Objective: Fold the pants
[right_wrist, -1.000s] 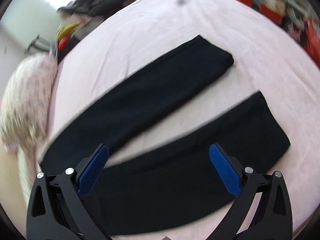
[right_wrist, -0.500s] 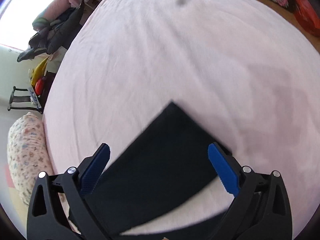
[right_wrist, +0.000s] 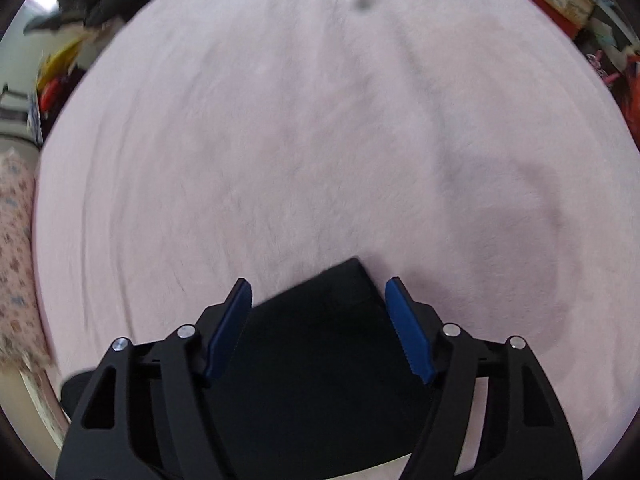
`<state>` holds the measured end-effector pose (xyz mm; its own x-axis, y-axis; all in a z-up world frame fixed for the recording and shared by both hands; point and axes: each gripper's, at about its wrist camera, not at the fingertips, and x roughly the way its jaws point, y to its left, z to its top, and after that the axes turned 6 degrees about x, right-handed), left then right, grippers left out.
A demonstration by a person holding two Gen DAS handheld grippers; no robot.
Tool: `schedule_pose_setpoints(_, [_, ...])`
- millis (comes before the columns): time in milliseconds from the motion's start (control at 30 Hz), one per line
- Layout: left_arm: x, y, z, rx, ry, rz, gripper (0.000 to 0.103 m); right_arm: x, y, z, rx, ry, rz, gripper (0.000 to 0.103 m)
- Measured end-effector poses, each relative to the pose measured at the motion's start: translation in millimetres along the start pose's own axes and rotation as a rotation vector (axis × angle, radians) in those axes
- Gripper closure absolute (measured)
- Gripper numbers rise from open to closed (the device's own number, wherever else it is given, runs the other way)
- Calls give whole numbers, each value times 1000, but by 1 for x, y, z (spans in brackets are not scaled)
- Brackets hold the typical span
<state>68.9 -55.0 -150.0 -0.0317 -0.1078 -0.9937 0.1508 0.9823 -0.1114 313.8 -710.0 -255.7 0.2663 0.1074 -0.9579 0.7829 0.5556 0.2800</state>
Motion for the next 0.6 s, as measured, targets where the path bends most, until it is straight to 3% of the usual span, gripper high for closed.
schedule_pose_setpoints(100, [-2, 2, 2, -13, -1, -19, 1, 10, 0, -2, -22, 4, -28, 40])
schedule_pose_setpoints(200, [-7, 13, 3, -48, -27, -61, 1, 12, -4, -8, -45, -27, -41, 63])
schedule_pose_setpoints(233, [-10, 16, 4, -60, -37, -69, 1, 12, -4, -13, -65, -29, -21, 75])
schedule_pose_setpoints(267, [-11, 18, 0, -70, -47, -76, 1, 11, -4, -16, -78, -32, 6, 80])
schedule_pose_setpoints(467, [-25, 32, 9, -133, -66, -177, 1, -19, -11, -42, -108, -142, 128, 84])
schedule_pose_setpoints(600, [-49, 37, 25, -158, -142, -235, 1, -53, -21, -74, -177, -228, 230, 84])
